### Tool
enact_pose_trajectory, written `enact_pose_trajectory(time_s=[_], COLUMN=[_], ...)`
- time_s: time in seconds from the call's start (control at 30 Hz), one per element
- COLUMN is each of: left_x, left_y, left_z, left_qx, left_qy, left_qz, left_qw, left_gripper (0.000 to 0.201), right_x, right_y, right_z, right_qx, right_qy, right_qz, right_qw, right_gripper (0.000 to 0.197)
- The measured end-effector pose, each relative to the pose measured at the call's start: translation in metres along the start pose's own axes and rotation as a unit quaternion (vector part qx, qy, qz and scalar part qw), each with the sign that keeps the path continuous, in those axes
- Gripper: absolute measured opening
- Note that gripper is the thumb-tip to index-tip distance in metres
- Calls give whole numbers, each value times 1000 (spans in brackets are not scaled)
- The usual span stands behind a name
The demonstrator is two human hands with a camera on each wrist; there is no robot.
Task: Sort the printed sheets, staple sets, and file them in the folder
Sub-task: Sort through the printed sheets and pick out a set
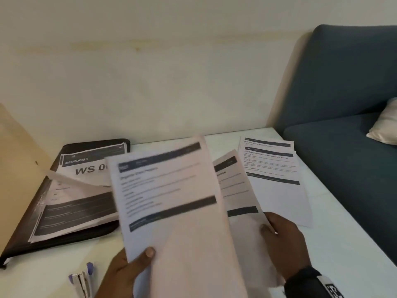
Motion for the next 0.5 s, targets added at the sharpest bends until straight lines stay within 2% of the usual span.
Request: enact_pose_trajectory(time_s=[0.1, 0.17, 0.2, 0.23, 0.27, 0.3, 0.33, 0.37, 0.4, 0.43, 0.47, 0.5], left_x=[-14, -18, -12, 7, 23, 32, 46, 53, 45, 30, 9, 7], left_y=[-3, -6, -7, -13, -19, -24, -30, -33, -28, -23, -14, -16], left_z=[0, 1, 1, 5, 13, 23, 27, 34, 31, 28, 17, 3], left_qx=[-45, -53, -56, -90, -151, -167, -219, -252, -252, -219, -202, -160], left_qy=[86, 112, 115, 99, 96, 130, 159, 184, 198, 171, 124, 75], left_qz=[-54, -97, -122, -153, -217, -285, -411, -468, -432, -350, -286, -283], left_qw=[994, 988, 984, 979, 960, 935, 870, 827, 843, 895, 928, 943], left_gripper=[37, 42, 35, 29, 25, 25, 27, 32, 39, 50, 65, 78], right_x=[-2, -5, -7, -7, -8, -11, -14, -17, -19, -23, -27, -30], right_y=[-14, -20, -21, -22, -22, -23, -24, -26, -28, -31, -31, -32], right_z=[0, 1, 1, 1, 2, 4, 7, 10, 13, 15, 17, 19], right_qx=[-55, -93, -108, -119, -132, -149, -170, -188, -202, -207, -205, -201], right_qy=[-30, -47, -47, -45, -44, -43, -43, -47, -51, -56, -61, -57], right_qz=[-226, -309, -330, -341, -344, -340, -333, -330, -334, -347, -360, -364], right_qw=[972, 945, 937, 931, 929, 928, 926, 924, 919, 913, 908, 908], right_gripper=[31, 33, 34, 34, 34, 33, 32, 30, 28, 25, 22, 19])
Point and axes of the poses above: each hand's wrist, its own z-axis away from the middle knuckle, its own y-axis out of the back of the hand, x = y × z, the point moved 6 cm from there along -z, towards the middle knuckle, and after that the axes turned 6 degrees about y, right-handed, at the moved point
